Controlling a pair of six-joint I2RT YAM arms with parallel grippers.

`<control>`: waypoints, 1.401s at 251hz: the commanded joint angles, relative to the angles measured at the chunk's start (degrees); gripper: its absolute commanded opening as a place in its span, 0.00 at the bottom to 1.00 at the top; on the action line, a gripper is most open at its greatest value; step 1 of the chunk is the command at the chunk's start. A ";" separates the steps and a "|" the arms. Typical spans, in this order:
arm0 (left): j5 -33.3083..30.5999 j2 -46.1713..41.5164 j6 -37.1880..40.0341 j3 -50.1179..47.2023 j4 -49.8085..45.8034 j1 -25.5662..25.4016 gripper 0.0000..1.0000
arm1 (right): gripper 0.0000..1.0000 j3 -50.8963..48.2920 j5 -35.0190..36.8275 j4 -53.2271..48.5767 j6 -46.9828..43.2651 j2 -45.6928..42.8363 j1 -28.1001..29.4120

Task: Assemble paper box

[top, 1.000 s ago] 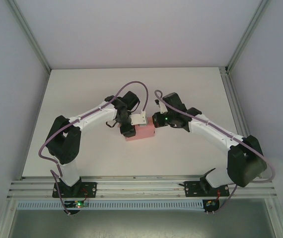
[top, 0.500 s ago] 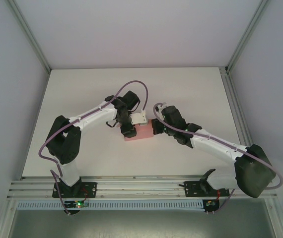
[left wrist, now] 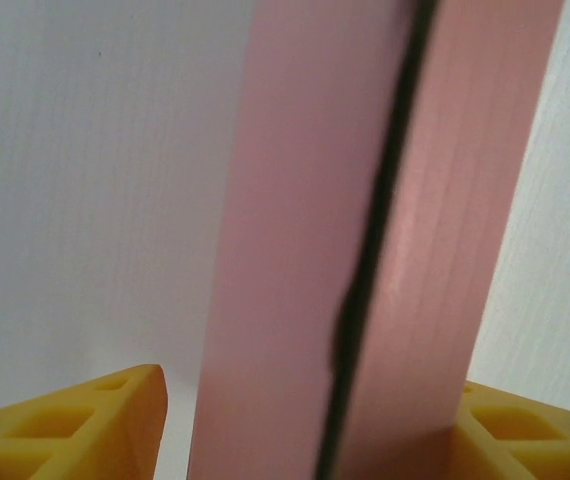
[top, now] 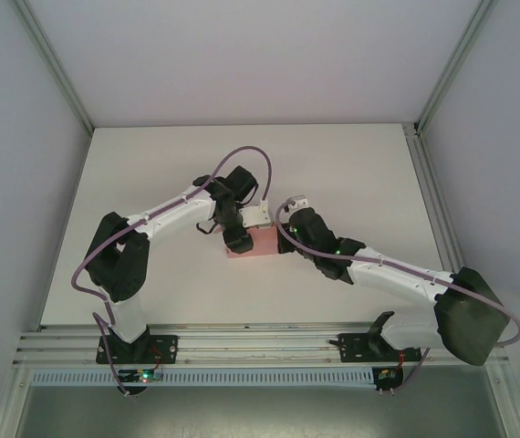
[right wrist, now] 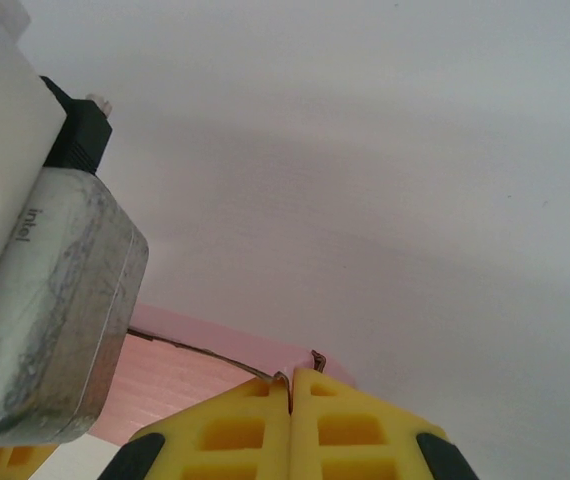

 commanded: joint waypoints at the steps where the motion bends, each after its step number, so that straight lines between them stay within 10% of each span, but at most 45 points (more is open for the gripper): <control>1: 0.31 -1.97 -3.52 2.01 4.29 0.05 0.66 | 0.00 -2.17 5.92 -2.41 1.87 1.42 1.82; 103: -7.50 -15.47 -15.28 -2.66 4.72 0.04 0.87 | 0.00 3.17 6.46 -6.65 0.69 1.85 2.70; 173: -13.24 -21.28 -31.71 -11.29 3.01 -0.01 0.66 | 0.00 4.68 4.60 -7.42 -0.01 3.42 2.78; 351: -11.95 -16.24 -42.06 -8.47 0.68 0.26 0.00 | 0.01 5.31 5.74 -9.01 -1.84 4.08 3.54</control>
